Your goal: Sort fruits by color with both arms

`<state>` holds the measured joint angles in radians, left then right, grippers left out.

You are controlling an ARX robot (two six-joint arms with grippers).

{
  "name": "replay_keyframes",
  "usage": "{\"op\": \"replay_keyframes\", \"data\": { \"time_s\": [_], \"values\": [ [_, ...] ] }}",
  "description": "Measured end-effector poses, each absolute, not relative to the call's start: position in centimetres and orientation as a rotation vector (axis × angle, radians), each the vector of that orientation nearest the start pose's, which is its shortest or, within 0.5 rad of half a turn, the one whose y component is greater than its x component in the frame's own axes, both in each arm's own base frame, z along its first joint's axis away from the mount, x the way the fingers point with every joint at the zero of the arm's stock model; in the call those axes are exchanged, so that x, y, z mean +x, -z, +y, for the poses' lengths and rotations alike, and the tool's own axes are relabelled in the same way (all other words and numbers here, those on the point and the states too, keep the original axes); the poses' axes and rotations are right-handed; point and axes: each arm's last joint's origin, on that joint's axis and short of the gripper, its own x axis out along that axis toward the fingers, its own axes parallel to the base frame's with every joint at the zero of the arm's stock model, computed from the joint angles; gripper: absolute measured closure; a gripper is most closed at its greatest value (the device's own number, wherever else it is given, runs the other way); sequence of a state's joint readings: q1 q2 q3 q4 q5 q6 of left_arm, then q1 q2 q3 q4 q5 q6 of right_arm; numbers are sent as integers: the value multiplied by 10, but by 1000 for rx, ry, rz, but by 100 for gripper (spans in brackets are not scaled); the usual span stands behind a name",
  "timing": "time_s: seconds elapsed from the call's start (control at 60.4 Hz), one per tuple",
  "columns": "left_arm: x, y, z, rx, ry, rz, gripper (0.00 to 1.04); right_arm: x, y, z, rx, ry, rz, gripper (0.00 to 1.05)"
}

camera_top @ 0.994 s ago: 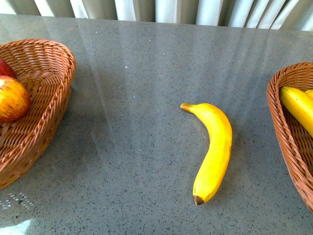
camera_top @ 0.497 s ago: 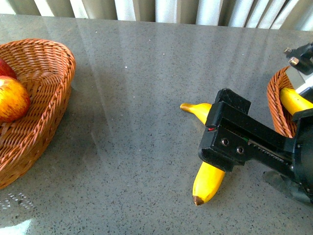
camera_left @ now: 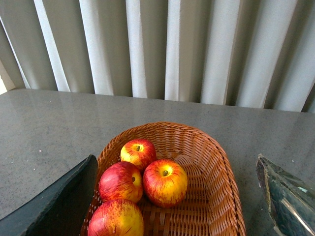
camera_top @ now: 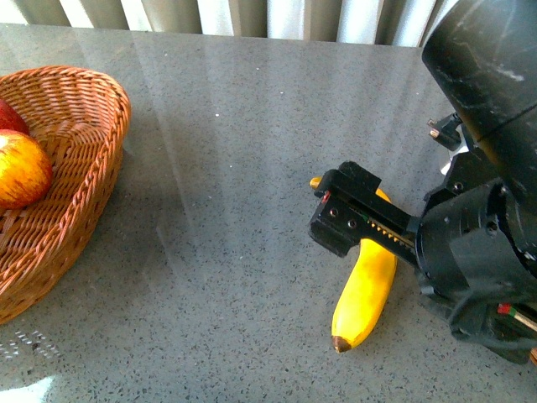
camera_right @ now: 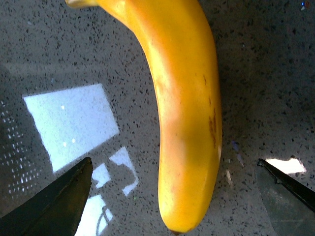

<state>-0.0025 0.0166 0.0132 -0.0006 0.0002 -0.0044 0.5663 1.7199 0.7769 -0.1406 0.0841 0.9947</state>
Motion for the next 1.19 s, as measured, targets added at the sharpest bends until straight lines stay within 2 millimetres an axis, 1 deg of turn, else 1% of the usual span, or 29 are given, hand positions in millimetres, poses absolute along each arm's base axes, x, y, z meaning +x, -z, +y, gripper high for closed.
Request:
{"op": "replay_keyframes", "data": {
  "time_s": [0.166, 0.364, 0.464, 0.696, 0.745, 0.828, 0.845, 0.878, 0.928, 0.961, 0.977, 1.027, 1.06, 1.093, 1.127, 1.193],
  "values": [
    [98, -167, 0, -4, 3, 4, 9, 265, -109, 163, 531, 123, 1152, 9],
    [98, -167, 0, -4, 2, 4, 9, 272, -98, 172, 500, 125, 1187, 9],
    [98, -167, 0, -4, 3, 4, 9, 274, -89, 174, 482, 138, 1203, 9],
    [98, -167, 0, -4, 3, 4, 9, 272, -88, 177, 478, 127, 1206, 10],
    [98, -167, 0, -4, 3, 4, 9, 270, -87, 176, 476, 126, 1208, 20],
    [98, -167, 0, -4, 2, 4, 9, 269, -86, 175, 474, 129, 1211, 32],
    [98, -167, 0, -4, 3, 4, 9, 268, -86, 175, 475, 127, 1213, 37],
    [98, -167, 0, -4, 3, 4, 9, 268, -86, 175, 478, 123, 1217, 41],
    [98, -167, 0, -4, 3, 4, 9, 267, -88, 176, 490, 101, 1227, 51],
    [98, -167, 0, -4, 3, 4, 9, 266, -89, 177, 495, 90, 1228, 55],
    [98, -167, 0, -4, 3, 4, 9, 265, -91, 177, 501, 80, 1227, 58],
    [98, -167, 0, -4, 3, 4, 9, 263, -99, 179, 505, 49, 1200, 66],
    [98, -167, 0, -4, 3, 4, 9, 262, -107, 181, 518, 17, 1174, 69],
    [98, -167, 0, -4, 3, 4, 9, 262, -118, 183, 520, -15, 1135, 70],
    [98, -167, 0, -4, 3, 4, 9, 261, -124, 183, 523, -28, 1111, 71],
    [98, -167, 0, -4, 3, 4, 9, 257, -145, 181, 526, -79, 1032, 71]
  ]
}}
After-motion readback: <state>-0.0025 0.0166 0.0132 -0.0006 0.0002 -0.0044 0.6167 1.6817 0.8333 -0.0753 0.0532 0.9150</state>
